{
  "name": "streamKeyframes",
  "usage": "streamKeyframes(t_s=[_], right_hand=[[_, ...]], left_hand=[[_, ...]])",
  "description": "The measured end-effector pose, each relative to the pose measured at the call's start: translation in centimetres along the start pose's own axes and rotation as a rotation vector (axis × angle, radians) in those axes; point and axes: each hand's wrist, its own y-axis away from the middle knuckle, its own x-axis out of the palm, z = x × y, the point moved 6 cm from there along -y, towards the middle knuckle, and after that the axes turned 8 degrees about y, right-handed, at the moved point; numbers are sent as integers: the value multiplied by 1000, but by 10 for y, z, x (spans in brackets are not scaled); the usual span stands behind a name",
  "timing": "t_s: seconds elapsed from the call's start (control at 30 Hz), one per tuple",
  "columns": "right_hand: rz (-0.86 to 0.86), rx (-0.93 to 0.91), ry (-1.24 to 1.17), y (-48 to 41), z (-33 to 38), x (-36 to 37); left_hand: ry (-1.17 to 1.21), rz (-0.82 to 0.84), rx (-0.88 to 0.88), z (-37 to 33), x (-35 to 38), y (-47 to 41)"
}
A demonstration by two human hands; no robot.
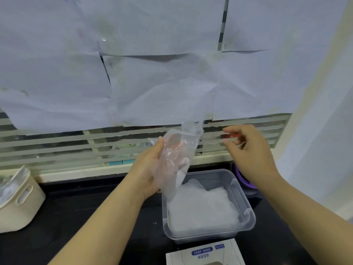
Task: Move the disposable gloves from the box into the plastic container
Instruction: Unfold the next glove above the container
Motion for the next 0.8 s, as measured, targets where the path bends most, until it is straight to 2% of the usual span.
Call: streamKeyframes(t_s=[0.03,0.13,0.2,0.47,0.57,0.67,0.8], right_hand=[[35,-43,-5,6,11,4],[366,-202,57,27,47,38],[477,-257,65,32,55,57],[490,-165,34,17,43,72],[463,-63,-48,14,31,70],[457,28,-168,13,19,69],[527,-12,-184,20,17,69]], left_hand=[[6,1,29,-1,2,-1],[12,35,26,5,11,-1],[6,78,-3,10,20,1],[-20,217,-23,18,19,-5],[18,275,-26,19,21,-7],[-15,261,-22,23,19,-11],[-5,271,-51,30,16,-16]])
